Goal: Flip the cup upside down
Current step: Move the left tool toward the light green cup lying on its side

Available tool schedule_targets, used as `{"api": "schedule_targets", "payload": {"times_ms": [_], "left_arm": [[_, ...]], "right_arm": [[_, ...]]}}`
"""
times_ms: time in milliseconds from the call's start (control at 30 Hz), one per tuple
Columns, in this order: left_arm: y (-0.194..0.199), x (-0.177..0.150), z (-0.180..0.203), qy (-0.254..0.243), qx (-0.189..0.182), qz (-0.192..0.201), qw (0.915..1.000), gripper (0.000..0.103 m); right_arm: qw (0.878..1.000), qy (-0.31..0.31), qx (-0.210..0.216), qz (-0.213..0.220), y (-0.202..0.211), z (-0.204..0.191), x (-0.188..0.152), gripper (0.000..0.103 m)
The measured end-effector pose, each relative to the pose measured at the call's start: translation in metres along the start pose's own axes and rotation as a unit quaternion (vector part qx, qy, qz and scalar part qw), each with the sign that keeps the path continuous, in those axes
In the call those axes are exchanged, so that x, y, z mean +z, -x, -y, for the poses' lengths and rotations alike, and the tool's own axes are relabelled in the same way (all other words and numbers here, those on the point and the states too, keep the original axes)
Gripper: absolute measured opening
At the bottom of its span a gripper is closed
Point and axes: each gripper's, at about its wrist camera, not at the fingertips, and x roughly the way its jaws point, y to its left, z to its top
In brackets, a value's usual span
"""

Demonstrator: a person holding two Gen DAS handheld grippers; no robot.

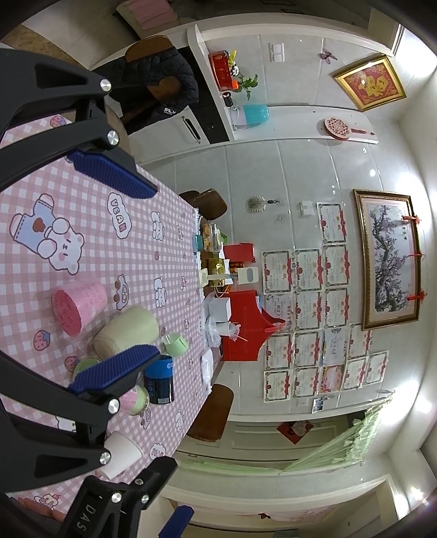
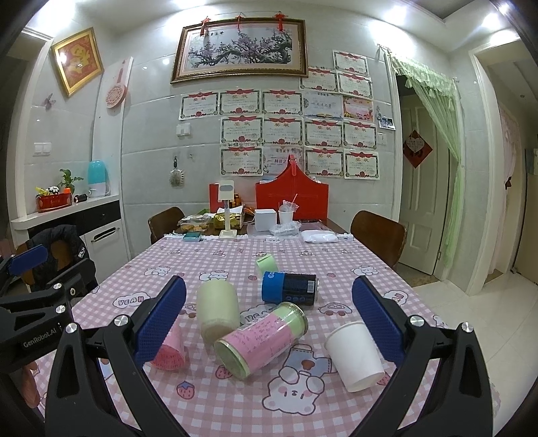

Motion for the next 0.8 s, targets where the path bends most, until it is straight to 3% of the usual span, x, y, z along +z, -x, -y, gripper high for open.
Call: {"api": "schedule_targets", "payload": {"times_ms": [400,600,800], "left_arm": [[-0.045,0.007,0.002,-0.002,-0.020,-0.043,0.9989,0.087],[-0.091,0.008,0.000,-0.003,-0.040,-0.098,0.9944,0.087],[-0.148,0.017,0.010,-0.024,-0.071,-0.169,0.9827,0.087]], "right_arm": [[1.000,-0.002,0.005,-0.020,-0.031,0.007,0.003,0.095],[0.999,-0.007,0.006,-0.049,-0.065,0.018,0.000,0.095],[0.996,-0.013,0.009,-0.083,-0.102,0.030,-0.001,0.095]]}}
